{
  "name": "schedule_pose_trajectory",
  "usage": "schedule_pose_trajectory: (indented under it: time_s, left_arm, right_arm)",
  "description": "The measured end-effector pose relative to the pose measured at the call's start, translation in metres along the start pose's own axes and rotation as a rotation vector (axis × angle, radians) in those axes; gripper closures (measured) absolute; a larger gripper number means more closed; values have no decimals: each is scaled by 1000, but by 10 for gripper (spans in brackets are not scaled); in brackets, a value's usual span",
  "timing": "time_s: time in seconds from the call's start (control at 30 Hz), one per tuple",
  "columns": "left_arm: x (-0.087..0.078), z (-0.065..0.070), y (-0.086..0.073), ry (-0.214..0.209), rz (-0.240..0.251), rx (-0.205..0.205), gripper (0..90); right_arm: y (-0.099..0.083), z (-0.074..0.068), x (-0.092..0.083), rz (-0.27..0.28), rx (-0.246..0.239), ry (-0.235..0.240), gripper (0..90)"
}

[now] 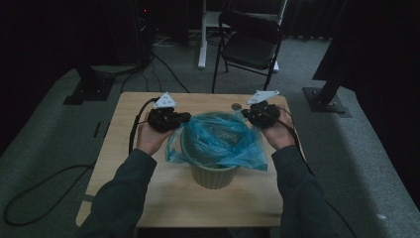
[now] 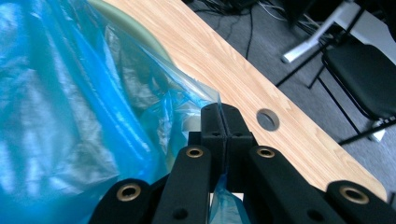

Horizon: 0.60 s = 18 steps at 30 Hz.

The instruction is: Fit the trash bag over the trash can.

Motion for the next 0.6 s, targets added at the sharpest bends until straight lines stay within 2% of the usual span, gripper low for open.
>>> schedule_pose_trajectory:
  time_s: [0.07, 0.17, 0.33, 0.6]
  left_arm:
    - [4, -4, 0, 10, -1, -3, 849]
    - [8, -9, -1, 18, 0, -25, 854]
    - [13, -14, -3, 18, 1, -43, 893]
    - [21, -15, -6, 9, -13, -54, 898]
  right_arm:
    - [-1, 5, 4, -17, 24, -18, 900]
    - [-3, 9, 9, -20, 51, -17, 900]
    - [-9, 11, 17, -30, 73, 5, 900]
    - [-23, 13, 25, -53, 109, 32, 899]
Point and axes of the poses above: each handheld gripper's, and its own axes: x roughly forward along the jaws, y roughly out of its top, z roughly to its right, the point moved 4 cm from there along x, roughly forward along the jaws, and after that the axes turned 4 degrees about -z, right-handed, at the moved point
